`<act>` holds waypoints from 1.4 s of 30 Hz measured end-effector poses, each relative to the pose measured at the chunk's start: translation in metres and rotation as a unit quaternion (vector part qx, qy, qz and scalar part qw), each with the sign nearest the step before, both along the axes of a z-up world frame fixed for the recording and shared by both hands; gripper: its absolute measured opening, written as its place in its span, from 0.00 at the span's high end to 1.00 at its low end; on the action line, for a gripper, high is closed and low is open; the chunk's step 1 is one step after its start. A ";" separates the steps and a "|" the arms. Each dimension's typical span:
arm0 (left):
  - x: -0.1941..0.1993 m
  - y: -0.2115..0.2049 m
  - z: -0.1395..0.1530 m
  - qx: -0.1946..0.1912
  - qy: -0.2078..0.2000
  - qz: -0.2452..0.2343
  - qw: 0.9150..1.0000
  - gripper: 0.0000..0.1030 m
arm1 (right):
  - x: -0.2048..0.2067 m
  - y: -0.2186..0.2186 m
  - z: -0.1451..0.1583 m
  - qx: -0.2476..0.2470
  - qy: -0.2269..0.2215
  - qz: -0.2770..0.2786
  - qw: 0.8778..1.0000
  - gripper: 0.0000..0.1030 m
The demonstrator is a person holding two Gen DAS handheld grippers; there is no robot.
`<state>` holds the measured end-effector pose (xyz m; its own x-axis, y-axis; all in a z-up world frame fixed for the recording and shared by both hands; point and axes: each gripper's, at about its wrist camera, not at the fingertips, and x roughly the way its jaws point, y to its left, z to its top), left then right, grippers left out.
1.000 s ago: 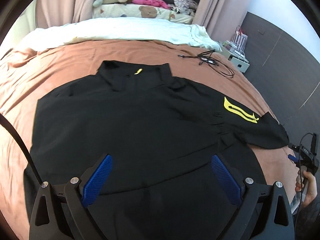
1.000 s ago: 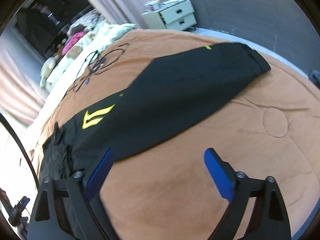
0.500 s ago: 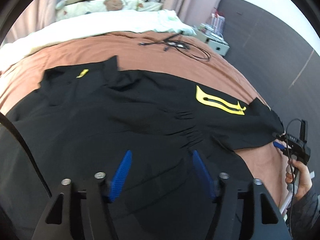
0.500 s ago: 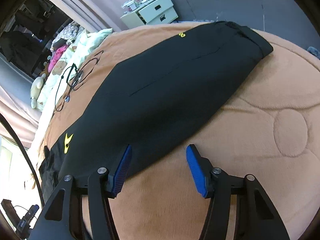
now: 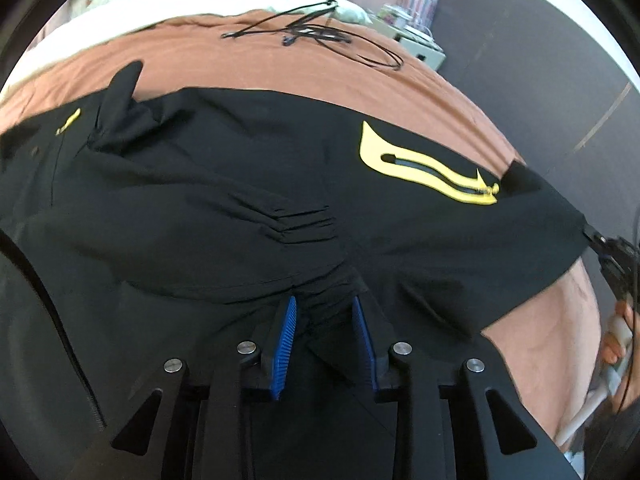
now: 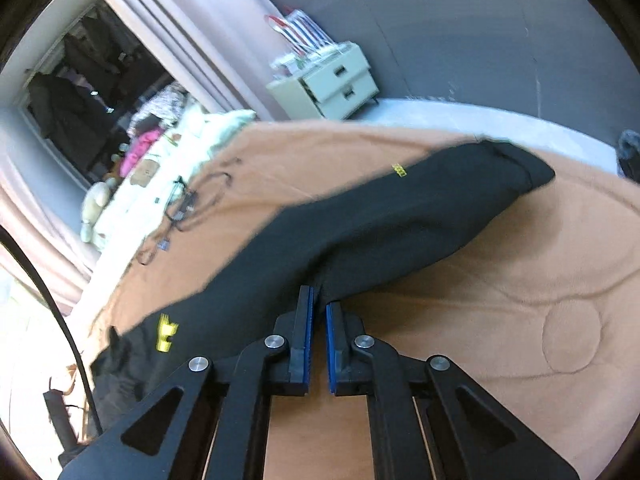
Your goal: Fold large clothes
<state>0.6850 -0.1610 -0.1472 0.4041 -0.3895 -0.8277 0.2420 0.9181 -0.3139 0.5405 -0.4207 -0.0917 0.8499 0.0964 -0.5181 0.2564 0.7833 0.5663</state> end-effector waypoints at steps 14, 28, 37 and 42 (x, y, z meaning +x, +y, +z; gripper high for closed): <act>-0.080 0.108 0.098 -0.028 -0.057 0.104 0.993 0.69 | -0.035 0.055 0.073 -0.040 -0.062 0.101 0.992 0.99; -0.179 0.234 0.146 -0.012 -0.089 0.199 0.976 0.69 | -0.041 0.123 0.108 -0.046 -0.111 0.218 0.969 1.00; -0.232 0.295 0.153 -0.023 -0.098 0.237 0.966 0.69 | -0.023 0.151 0.107 -0.029 -0.105 0.278 0.954 1.00; -0.247 0.316 0.142 -0.030 -0.087 0.251 0.964 0.69 | -0.003 0.141 0.095 -0.074 -0.048 0.243 0.966 1.00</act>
